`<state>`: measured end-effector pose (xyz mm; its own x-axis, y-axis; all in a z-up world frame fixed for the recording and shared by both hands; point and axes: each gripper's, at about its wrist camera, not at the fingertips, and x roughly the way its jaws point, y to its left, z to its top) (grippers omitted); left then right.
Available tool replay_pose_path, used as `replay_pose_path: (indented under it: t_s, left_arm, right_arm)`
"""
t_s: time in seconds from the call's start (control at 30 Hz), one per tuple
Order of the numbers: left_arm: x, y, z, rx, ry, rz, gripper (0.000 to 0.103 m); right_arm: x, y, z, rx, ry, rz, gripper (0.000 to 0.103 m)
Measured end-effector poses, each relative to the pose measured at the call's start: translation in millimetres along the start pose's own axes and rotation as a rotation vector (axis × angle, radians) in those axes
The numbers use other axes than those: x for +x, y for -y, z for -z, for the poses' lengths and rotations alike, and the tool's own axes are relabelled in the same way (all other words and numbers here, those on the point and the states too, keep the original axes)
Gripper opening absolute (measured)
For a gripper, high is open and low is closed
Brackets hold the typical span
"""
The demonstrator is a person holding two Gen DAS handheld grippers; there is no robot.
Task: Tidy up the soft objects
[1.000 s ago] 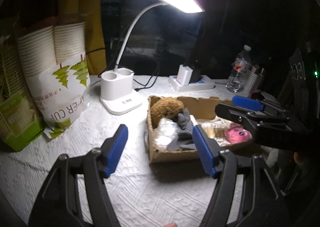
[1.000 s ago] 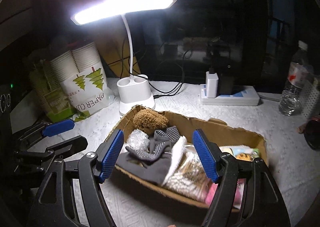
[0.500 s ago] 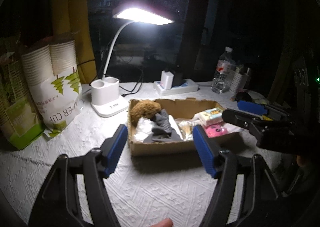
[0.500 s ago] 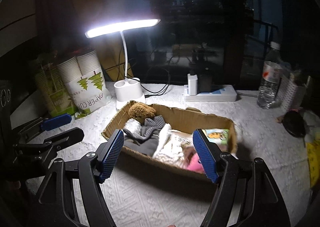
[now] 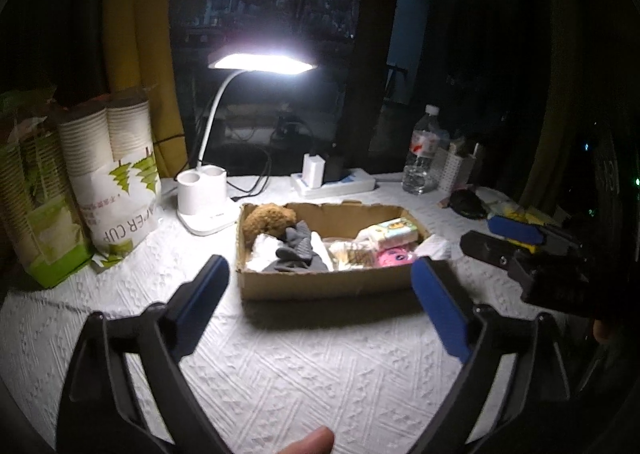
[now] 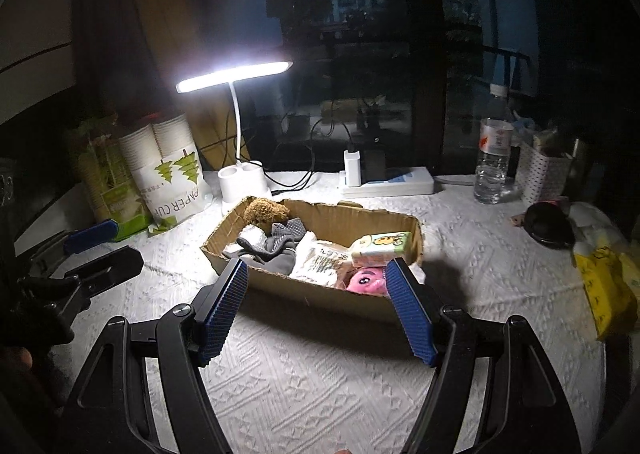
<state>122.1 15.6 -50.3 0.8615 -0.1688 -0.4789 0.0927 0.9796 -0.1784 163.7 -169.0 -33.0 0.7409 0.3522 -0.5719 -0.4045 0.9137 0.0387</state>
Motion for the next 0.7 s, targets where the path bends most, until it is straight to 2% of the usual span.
replay_pose_path:
  t_s: [0.27, 0.4, 0.53, 0.7]
  left_arm:
    - [-22.7, 17.3, 6.2, 0.007, 0.026, 0.012, 0.096]
    - [-37.6, 27.0, 2.7, 0.029, 0.059, 0.015, 0.1]
    - [-52.6, 33.9, -3.8, 0.056, 0.105, -0.013, 0.1]
    - [-75.2, 36.5, -13.9, 0.061, 0.163, -0.012, 0.101]
  right_arm:
    - [-37.2, -0.8, 7.9, -0.007, 0.043, 0.025, 0.075]
    - [-61.2, -3.6, 7.9, -0.019, 0.087, 0.053, 0.075]
    - [-81.6, -4.8, 4.4, -0.021, 0.131, 0.067, 0.075]
    - [-103.9, -10.9, -3.3, -0.04, 0.173, 0.083, 0.08]
